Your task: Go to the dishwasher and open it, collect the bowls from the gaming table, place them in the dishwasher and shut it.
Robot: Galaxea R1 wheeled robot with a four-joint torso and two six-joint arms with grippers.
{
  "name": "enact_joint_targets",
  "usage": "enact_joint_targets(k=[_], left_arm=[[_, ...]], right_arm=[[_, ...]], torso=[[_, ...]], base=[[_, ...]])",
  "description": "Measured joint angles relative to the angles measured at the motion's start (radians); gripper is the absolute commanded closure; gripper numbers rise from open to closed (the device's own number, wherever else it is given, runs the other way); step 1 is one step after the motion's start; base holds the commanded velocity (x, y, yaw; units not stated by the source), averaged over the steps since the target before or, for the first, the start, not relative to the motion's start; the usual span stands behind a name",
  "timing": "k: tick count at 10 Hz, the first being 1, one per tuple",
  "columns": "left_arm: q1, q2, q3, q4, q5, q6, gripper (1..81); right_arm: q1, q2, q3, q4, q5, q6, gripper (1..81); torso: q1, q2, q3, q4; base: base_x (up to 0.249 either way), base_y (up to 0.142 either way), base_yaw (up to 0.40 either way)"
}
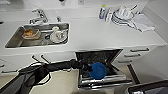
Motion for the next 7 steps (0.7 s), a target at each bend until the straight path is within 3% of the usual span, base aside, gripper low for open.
enact_joint_targets(k=[2, 5, 7], left_arm=[[-0.024, 0.083, -0.088, 0.000, 0.013, 0.000, 81.1], [-0.142, 0.110, -0.161, -0.002, 0.014, -0.004, 81.1], [-0.129, 0.143, -0.161, 0.011, -0.051, -0.011, 81.1]], right_arm=[[0.000, 0.000, -0.001, 0.000, 0.000, 0.000, 81.1], [0.000, 0.000, -0.004, 0.000, 0.023, 0.000, 81.1], [0.003, 0.000, -0.008, 0.001, 0.043, 0.000, 81.1]], torso=[[0.000, 0.000, 0.000, 0.000], [0.000, 0.000, 0.000, 0.000], [0.000, 0.000, 0.000, 0.000]], base=[[0.000, 0.000, 0.000], [0.000, 0.000, 0.000], [0.000, 0.000, 0.000]])
